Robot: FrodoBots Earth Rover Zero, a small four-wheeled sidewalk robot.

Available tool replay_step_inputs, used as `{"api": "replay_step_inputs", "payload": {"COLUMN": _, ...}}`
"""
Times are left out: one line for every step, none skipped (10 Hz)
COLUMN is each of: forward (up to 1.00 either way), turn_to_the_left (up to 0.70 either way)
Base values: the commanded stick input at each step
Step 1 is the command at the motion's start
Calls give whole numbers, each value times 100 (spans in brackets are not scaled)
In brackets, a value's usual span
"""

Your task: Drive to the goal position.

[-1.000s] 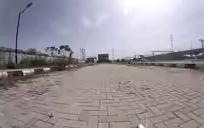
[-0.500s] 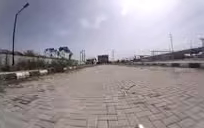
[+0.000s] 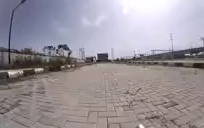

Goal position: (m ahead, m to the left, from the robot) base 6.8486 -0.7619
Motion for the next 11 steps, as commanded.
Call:
{"api": "replay_step_inputs", "payload": {"forward": 100, "turn_to_the_left": 0}}
{"api": "replay_step_inputs", "payload": {"forward": 100, "turn_to_the_left": 0}}
{"api": "replay_step_inputs", "payload": {"forward": 100, "turn_to_the_left": 0}}
{"api": "replay_step_inputs", "payload": {"forward": 100, "turn_to_the_left": 0}}
{"api": "replay_step_inputs", "payload": {"forward": 100, "turn_to_the_left": 0}}
{"api": "replay_step_inputs", "payload": {"forward": 100, "turn_to_the_left": 0}}
{"api": "replay_step_inputs", "payload": {"forward": 100, "turn_to_the_left": 0}}
{"api": "replay_step_inputs", "payload": {"forward": 100, "turn_to_the_left": 0}}
{"api": "replay_step_inputs", "payload": {"forward": 100, "turn_to_the_left": 0}}
{"api": "replay_step_inputs", "payload": {"forward": 100, "turn_to_the_left": -1}}
{"api": "replay_step_inputs", "payload": {"forward": 100, "turn_to_the_left": -2}}
